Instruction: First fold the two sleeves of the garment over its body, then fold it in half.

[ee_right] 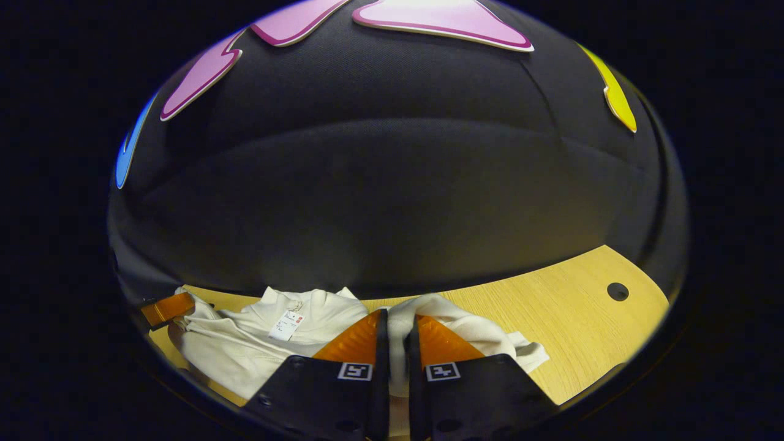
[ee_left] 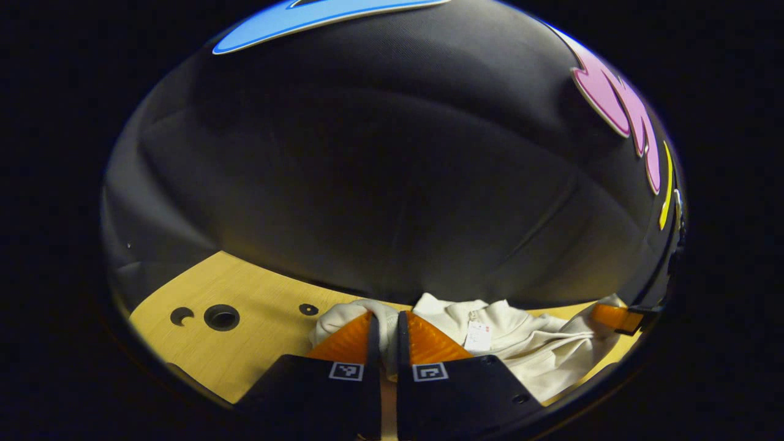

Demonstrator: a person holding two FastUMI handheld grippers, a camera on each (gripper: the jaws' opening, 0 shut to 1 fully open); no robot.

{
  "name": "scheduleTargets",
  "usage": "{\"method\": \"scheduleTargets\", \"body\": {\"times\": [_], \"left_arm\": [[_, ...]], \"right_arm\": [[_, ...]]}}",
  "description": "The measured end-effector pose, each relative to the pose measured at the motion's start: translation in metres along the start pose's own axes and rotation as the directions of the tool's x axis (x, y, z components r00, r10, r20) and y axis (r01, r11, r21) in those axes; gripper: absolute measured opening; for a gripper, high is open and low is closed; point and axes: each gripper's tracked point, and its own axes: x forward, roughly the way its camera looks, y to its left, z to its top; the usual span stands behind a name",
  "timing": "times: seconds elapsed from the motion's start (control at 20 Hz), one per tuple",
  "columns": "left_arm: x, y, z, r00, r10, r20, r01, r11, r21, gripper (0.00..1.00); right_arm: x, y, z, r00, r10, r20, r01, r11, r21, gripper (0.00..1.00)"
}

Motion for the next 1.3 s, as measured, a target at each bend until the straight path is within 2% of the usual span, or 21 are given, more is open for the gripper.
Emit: {"method": "scheduleTargets", "body": {"times": [0.1, 0.15, 0.25, 0.3, 0.35, 0.4, 0.45, 0.55, 0.85, 1.1, 1.3], "left_arm": [[-0.003, -0.001, 0.001, 1.0, 0.002, -0.001, -0.002, 1.0, 0.001, 0.22], [-0.006, -0.002, 0.004, 1.0, -0.001, 0.006, 0.002, 1.0, -0.012, 0.36], [-0.017, 0.002, 0.016, 0.999, 0.022, 0.034, -0.021, 1.0, -0.02, 0.64], [-0.023, 0.005, 0.024, 0.998, 0.035, 0.046, -0.034, 0.999, -0.009, 0.78], [-0.029, 0.008, 0.031, 0.997, 0.043, 0.058, -0.044, 0.999, 0.009, 0.93], [-0.037, 0.009, 0.038, 0.996, 0.05, 0.073, -0.052, 0.998, 0.03, 0.94], [-0.046, 0.011, 0.045, 0.994, 0.061, 0.086, -0.066, 0.996, 0.052, 0.98], [-0.073, 0.01, 0.058, 0.991, 0.075, 0.113, -0.084, 0.993, 0.078, 0.96], [-0.182, -0.014, 0.101, 0.982, 0.064, 0.177, -0.072, 0.997, 0.041, 0.96], [-0.291, -0.046, 0.138, 0.971, 0.022, 0.236, -0.046, 0.994, 0.1, 0.96], [-0.38, -0.079, 0.148, 0.964, -0.061, 0.258, 0.031, 0.992, 0.12, 0.96]], "right_arm": [[-0.004, 0.003, -0.002, 1.0, 0.017, -0.004, -0.017, 1.0, -0.012, 0.19], [-0.007, 0.007, -0.002, 1.0, 0.028, -0.008, -0.028, 0.999, -0.019, 0.3], [-0.016, 0.012, 0.001, 0.999, 0.047, 0.0, -0.047, 0.998, -0.045, 0.59], [-0.023, 0.013, 0.006, 0.999, 0.05, 0.02, -0.049, 0.997, -0.064, 0.85], [-0.031, 0.011, 0.013, 0.998, 0.044, 0.039, -0.04, 0.996, -0.084, 0.9], [-0.04, 0.008, 0.017, 0.998, 0.032, 0.049, -0.027, 0.994, -0.101, 0.98], [-0.051, 0.003, 0.026, 0.997, 0.02, 0.069, -0.012, 0.994, -0.113, 0.97], [-0.069, -0.002, 0.043, 0.994, 0.023, 0.104, -0.013, 0.995, -0.097, 0.98], [-0.148, -0.022, 0.096, 0.983, 0.024, 0.183, -0.006, 0.995, -0.098, 0.97], [-0.239, -0.039, 0.114, 0.983, 0.008, 0.185, 0.01, 0.995, -0.095, 0.98], [-0.325, -0.041, 0.123, 0.977, -0.007, 0.213, 0.029, 0.995, -0.1, 0.98]]}}
